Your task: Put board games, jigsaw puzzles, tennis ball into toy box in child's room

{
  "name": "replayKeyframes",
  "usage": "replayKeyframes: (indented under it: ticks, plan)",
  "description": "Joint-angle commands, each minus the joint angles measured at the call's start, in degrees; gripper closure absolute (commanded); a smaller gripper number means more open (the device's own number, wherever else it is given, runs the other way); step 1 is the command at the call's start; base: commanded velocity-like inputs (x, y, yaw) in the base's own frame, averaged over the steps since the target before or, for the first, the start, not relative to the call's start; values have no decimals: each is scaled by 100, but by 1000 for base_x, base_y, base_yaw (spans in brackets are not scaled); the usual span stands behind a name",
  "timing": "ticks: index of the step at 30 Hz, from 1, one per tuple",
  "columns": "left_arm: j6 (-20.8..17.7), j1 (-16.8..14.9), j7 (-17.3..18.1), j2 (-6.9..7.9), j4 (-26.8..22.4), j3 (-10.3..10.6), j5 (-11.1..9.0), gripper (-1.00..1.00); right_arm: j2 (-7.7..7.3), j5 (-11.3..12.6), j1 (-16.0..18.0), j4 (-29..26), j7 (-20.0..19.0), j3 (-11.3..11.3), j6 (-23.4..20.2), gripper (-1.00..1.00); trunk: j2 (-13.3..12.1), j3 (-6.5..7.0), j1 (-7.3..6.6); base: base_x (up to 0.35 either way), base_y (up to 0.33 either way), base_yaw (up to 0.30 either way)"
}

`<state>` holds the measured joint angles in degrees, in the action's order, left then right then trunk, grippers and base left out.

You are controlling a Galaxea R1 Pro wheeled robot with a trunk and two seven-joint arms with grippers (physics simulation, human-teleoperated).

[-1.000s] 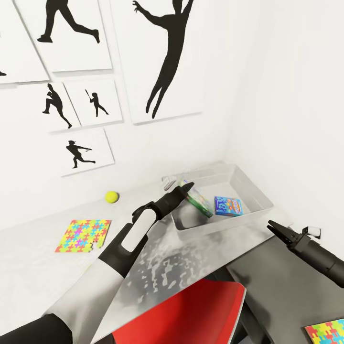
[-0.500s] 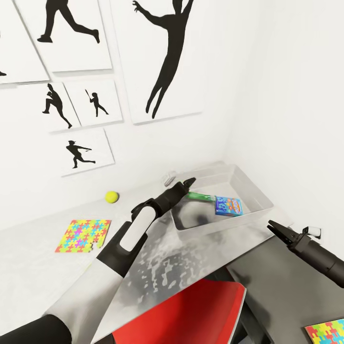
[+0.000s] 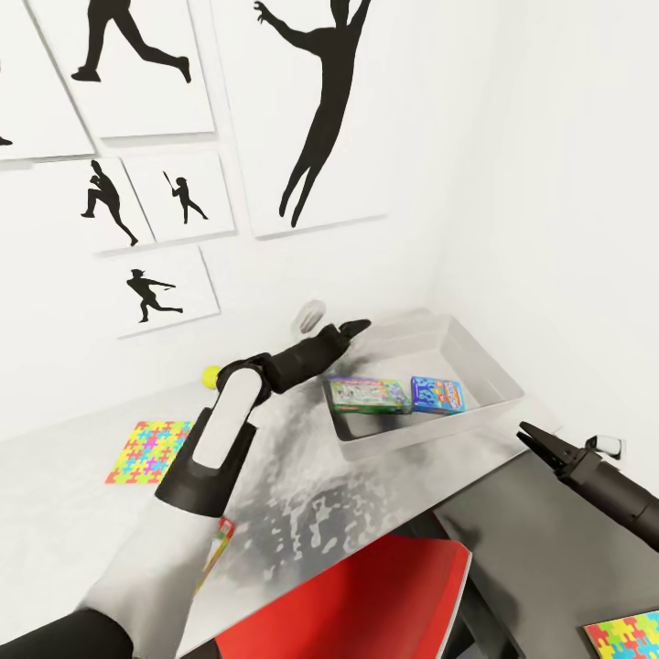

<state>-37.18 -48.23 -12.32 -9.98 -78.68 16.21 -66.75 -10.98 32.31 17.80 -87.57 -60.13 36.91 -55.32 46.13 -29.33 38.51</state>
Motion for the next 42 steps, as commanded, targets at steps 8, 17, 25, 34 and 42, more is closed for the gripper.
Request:
replayKeyframes:
  ticks: [8, 17, 25, 34, 42]
  plan:
    - [-1049, -2, -50, 229, -185, -1164, -58, -100, 3, -5, 4, 3, -18, 23, -18, -100, 5, -6, 1, 0, 0, 0]
    - [-1188, -2, -17, 540, -188, -1728, -70, -100, 8, -14, 4, 3, -18, 23, -15, -100, 5, -6, 1, 0, 0, 0]
    - [-1692, 0, 18, 1140, -166, -2202, -282, -100, 8, -14, 4, 3, -20, 18, -14, -100, 5, -6, 1, 0, 0, 0]
    - [-2274, 258, 172, 2261, -151, -2516, -1332, -100, 13, 1, 4, -5, -25, 24, -14, -100, 5, 24, 1, 0, 0, 0]
    - [-2282, 1502, 401, 3197, -194, -2471, -2281, -100, 19, 12, 4, -13, -25, 23, -14, -100, 5, 95, 1, 0, 0, 0]
